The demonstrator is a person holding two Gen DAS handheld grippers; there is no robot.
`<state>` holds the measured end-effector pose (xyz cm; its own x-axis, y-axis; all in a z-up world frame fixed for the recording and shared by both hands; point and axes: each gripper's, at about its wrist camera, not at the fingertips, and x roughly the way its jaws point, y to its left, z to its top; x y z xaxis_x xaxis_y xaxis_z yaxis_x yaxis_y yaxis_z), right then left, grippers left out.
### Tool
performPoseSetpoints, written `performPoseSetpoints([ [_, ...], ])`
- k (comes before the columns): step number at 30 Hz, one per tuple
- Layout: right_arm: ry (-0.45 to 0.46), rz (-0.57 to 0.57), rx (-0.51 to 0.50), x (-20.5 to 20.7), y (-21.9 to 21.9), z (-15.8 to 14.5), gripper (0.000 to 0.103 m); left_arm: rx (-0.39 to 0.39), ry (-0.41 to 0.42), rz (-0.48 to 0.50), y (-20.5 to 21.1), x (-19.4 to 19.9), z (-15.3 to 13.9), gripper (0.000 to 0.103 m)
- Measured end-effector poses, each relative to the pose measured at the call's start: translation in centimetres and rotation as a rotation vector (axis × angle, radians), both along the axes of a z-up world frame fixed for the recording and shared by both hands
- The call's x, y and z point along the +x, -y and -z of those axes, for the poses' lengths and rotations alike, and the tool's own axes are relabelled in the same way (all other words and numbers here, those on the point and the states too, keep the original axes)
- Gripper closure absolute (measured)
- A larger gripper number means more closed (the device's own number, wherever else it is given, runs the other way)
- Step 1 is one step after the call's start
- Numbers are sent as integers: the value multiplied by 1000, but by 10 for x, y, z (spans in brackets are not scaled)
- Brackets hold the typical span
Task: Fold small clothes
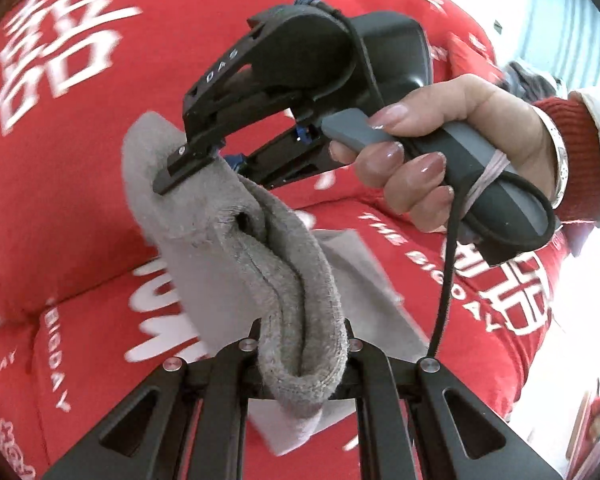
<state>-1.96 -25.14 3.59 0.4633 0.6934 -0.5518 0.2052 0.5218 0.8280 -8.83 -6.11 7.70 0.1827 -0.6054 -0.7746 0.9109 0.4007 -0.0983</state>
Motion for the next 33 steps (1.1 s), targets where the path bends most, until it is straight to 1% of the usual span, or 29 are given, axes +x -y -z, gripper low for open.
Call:
performPoseSetpoints([
  [2, 8, 60, 15, -29, 30, 2, 85, 4, -5, 41, 21, -14, 5, 91],
  [4, 5, 110, 24, -50, 54, 9, 85, 9, 11, 82, 39, -28, 13, 91],
  [7, -19, 189, 17, -82, 87, 27, 85, 46, 32, 137, 67, -50, 35, 91],
  [10, -84, 247, 14, -106, 108, 65, 85, 96, 6, 168, 87, -66, 63, 91],
  [12, -152, 274, 0, -121, 120, 99, 85, 133, -12, 178, 95, -73, 82, 91],
  [13, -191, 290, 0, -128, 124, 118, 85, 148, -14, 179, 97, -76, 89, 91],
  [15, -237, 315, 9, -138, 127, 144, 85, 171, -22, 175, 99, -77, 99, 91],
  [17, -249, 332, 30, -143, 127, 160, 84, 179, -31, 169, 100, -77, 104, 91],
  [19, -237, 344, 43, -145, 124, 162, 84, 181, -30, 162, 99, -77, 105, 91],
  [23, -246, 345, 41, -147, 123, 162, 81, 219, -35, 155, 103, -79, 105, 91],
  [27, -275, 335, -8, -145, 122, 152, 75, 235, -46, 147, 101, -77, 99, 91],
  [28, -282, 332, -16, -144, 124, 150, 74, 236, -51, 144, 98, -76, 96, 88],
  [29, -291, 329, -25, -146, 124, 148, 74, 237, -54, 139, 95, -76, 94, 65],
  [30, -301, 327, -35, -147, 124, 146, 74, 242, -49, 124, 91, -76, 90, 26],
  [31, -307, 328, -43, -149, 125, 144, 74, 239, -36, 107, 86, -77, 86, 14],
  [32, -315, 332, -49, -151, 125, 142, 73, 224, -29, 102, 82, -78, 82, 12],
  [33, -324, 339, -53, -153, 124, 140, 71, 218, -32, 109, 79, -80, 78, 12],
])
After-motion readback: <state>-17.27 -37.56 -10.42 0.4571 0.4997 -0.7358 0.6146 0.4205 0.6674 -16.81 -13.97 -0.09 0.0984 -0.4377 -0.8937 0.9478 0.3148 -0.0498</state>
